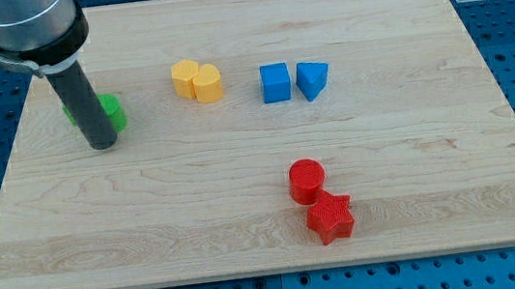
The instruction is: Move your arm at yellow heart
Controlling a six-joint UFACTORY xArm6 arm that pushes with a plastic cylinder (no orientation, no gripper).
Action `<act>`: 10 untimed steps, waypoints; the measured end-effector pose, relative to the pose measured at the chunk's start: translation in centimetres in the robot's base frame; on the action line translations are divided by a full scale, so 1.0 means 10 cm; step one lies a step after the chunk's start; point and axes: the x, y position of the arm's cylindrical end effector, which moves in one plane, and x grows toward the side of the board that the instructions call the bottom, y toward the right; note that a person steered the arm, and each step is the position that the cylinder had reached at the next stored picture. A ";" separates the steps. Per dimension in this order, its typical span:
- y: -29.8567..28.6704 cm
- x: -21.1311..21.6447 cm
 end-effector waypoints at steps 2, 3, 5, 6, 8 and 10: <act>0.33 0.32; 0.80 0.70; 1.15 0.99; 1.16 0.99; 1.20 0.99; 1.26 0.99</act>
